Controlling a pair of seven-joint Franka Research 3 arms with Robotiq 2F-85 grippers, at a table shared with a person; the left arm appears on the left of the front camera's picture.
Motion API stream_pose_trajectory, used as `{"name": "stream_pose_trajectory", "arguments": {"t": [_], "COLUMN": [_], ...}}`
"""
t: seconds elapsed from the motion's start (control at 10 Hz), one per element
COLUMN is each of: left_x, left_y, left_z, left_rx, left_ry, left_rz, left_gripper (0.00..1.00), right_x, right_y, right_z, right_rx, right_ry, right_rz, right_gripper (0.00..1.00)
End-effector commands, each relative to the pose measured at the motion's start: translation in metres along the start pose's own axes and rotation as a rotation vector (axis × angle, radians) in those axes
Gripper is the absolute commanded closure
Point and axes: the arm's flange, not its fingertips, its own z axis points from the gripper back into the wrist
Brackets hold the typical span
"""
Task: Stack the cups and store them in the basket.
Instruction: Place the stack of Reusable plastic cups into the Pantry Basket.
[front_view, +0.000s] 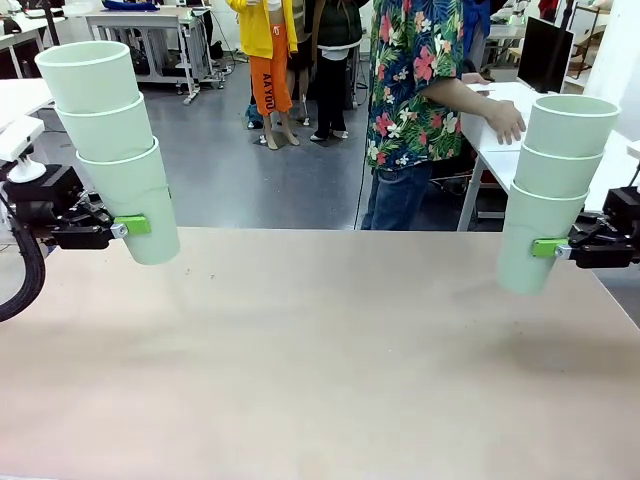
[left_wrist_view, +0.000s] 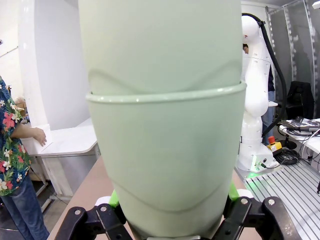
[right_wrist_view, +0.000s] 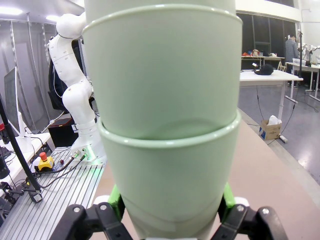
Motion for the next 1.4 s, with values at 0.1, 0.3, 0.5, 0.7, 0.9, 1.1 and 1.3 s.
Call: {"name": "stream_pose_trajectory", "arguments": {"t": [0.1,0.3,0.5,0.7,0.9,1.1,1.3], "left_x": [0.003,0.003,0.003,0.003,0.003,0.003,0.003], "left_y": [-0.0005,-0.0005,-0.0005,-0.0005,-0.0005,-0.0005,-0.0005], "left_z": [0.0,0.0,0.0,0.0,0.0,0.0,0.0], "left_rx": [-0.002,-0.002,-0.002,-0.002,-0.002,-0.002,-0.002], "left_ry": [-0.006,-0.006,-0.006,-0.006,-0.006,-0.006,-0.006], "left_rz": [-0.01,-0.01,-0.01,-0.01,-0.01,-0.01,-0.01], "left_gripper": [0.16,0.16,0.16,0.16,0.16,0.16,0.16], "right_x": [0.0052,0.0052,0.0052,0.0052,0.0052,0.0052,0.0052], "right_y": [-0.0007,-0.0007,-0.0007,-0.0007,-0.0007,-0.0007,-0.0007], "right_z": [0.0002,0.0002,0.0002,0.0002,0.0002,0.0002,0.0002], "right_rx": [-0.001,-0.001,-0.001,-0.001,-0.001,-0.001,-0.001], "right_ry": [0.001,0.001,0.001,0.001,0.001,0.001,0.001], "right_rz": [0.012,0.012,0.012,0.012,0.012,0.012,0.012], "right_gripper": [0.13,0.13,0.13,0.13,0.13,0.13,0.13]}}
